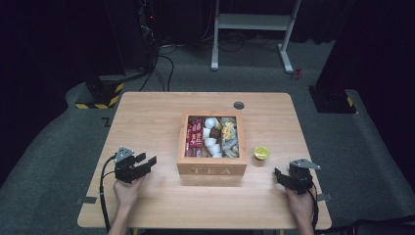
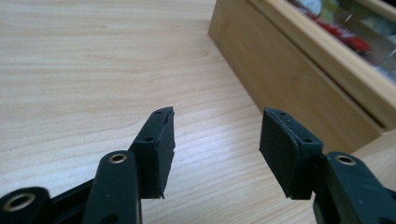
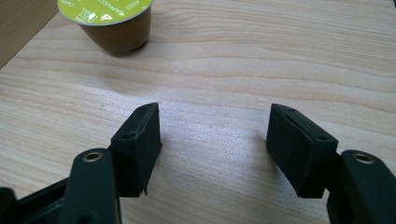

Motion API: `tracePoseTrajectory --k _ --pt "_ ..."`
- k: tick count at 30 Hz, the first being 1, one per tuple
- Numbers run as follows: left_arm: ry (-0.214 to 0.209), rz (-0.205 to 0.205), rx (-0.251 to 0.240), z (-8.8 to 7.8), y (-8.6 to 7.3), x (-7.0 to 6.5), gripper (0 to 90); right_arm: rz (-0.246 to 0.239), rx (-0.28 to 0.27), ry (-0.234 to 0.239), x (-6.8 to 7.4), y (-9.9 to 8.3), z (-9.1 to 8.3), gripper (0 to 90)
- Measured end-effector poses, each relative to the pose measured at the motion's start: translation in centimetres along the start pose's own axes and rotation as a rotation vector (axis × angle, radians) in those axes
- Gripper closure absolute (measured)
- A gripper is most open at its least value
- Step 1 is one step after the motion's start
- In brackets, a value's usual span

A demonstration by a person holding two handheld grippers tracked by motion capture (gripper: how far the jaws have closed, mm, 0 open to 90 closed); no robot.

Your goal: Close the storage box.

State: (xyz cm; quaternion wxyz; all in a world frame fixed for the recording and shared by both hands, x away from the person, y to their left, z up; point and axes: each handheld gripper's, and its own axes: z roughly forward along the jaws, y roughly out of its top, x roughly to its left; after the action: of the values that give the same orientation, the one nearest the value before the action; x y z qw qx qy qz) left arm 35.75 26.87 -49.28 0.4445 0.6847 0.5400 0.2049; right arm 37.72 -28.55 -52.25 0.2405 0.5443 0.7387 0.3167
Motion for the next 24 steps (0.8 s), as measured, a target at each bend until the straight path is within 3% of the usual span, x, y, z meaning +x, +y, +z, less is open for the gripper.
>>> tracePoseTrajectory --k 18,24 --pt "0.09 0.062 0.069 2.0 -1.9 0.0 41.9 0.0 0.0 0.0 0.0 0.0 0.0 35.3" --pt "0.108 0.061 0.068 2.2 -2.2 0.1 41.6 0.0 0.0 0.0 0.0 0.0 0.0 35.3"
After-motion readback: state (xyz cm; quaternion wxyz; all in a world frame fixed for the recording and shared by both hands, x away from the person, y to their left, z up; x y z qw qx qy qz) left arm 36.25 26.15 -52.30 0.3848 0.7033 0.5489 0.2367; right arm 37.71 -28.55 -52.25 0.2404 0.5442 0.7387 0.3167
